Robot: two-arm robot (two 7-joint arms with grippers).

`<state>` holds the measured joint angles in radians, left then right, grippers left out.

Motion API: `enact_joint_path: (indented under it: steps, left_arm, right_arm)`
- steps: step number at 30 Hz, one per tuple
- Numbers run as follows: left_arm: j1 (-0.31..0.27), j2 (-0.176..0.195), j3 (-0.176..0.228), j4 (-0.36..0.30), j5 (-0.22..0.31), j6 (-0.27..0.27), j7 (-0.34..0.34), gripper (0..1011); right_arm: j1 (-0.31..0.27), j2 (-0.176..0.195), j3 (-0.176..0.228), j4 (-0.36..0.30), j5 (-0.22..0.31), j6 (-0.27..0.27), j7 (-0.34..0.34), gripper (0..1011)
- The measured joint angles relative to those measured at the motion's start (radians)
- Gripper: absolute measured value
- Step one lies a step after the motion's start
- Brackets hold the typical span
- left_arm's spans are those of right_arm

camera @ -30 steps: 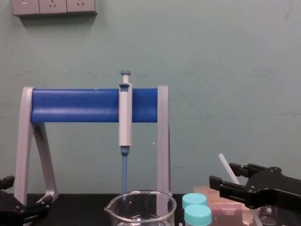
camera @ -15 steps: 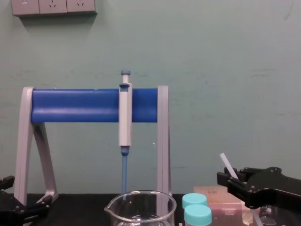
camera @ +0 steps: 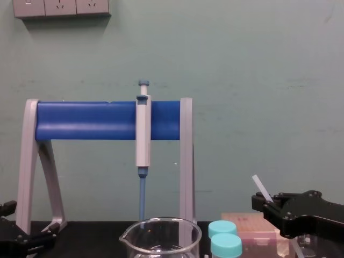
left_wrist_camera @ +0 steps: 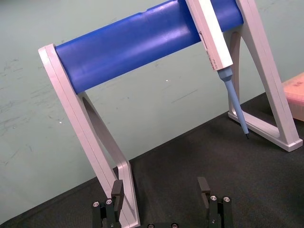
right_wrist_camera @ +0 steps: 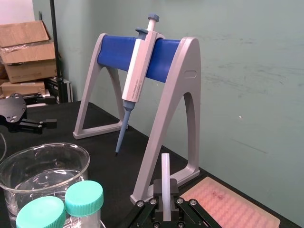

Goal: Pick up the stirring rod with one hand, then place it down.

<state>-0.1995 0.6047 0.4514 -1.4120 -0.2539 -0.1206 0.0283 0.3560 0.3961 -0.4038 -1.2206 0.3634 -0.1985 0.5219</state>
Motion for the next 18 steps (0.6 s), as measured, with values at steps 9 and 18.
enact_joint_path:
  steps: [9, 18]
  left_arm:
    - [0.000, 0.000, 0.000, 0.000, 0.000, 0.000, 0.000, 1000]
    - [0.000, 0.000, 0.000, 0.000, 0.000, 0.000, 0.000, 1000]
  right_arm:
    - [0.000, 0.000, 0.000, 0.000, 0.000, 0.000, 0.000, 66]
    - [-0.017, -0.020, 0.037, -0.011, 0.020, -0.037, 0.011, 66]
